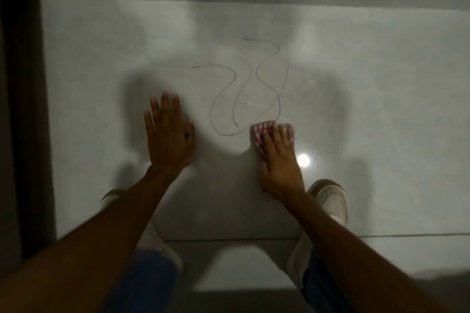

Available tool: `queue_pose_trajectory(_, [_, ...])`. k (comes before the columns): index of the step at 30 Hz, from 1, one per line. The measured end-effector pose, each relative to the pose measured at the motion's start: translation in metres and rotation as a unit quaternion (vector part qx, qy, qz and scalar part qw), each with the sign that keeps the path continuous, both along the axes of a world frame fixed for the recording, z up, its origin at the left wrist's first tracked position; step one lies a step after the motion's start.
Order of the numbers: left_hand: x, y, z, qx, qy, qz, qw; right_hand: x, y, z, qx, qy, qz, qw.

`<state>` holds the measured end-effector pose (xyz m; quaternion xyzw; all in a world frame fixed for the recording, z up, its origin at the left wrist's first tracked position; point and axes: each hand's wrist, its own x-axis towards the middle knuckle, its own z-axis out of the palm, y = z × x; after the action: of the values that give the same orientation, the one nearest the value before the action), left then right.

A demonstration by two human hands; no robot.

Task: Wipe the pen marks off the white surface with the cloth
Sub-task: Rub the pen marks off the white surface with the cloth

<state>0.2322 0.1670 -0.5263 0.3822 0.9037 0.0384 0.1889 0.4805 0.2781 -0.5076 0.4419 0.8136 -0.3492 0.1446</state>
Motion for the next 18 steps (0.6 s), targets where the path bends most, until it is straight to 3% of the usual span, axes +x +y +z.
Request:
queue_pose_trajectory(4, [0.001, 0.016, -0.037, 0.024, 0.042, 0.038, 0.998, -0.006, 0.030, -0.040, 0.120, 0.006, 0.097, 0.988])
queue_pose_trajectory(7, [0.003, 0.012, -0.049, 0.051, 0.092, 0.042, 0.994, -0.038, 0.081, -0.052, 0.208, -0.008, -0.016, 0.978])
queue_pose_trajectory(9, [0.003, 0.011, -0.051, 0.062, 0.110, 0.038, 0.991, -0.055, 0.091, -0.050, 0.211, -0.029, -0.073, 0.974])
queue_pose_trajectory(15, [0.003, 0.009, -0.056, 0.088, 0.124, 0.043, 0.987, 0.013, -0.023, -0.033, 0.182, -0.003, 0.026, 0.983])
queue_pose_trajectory(18, [0.002, 0.009, -0.059, 0.098, 0.131, 0.040, 0.986, -0.011, 0.019, -0.039, 0.187, -0.012, 0.043, 0.981])
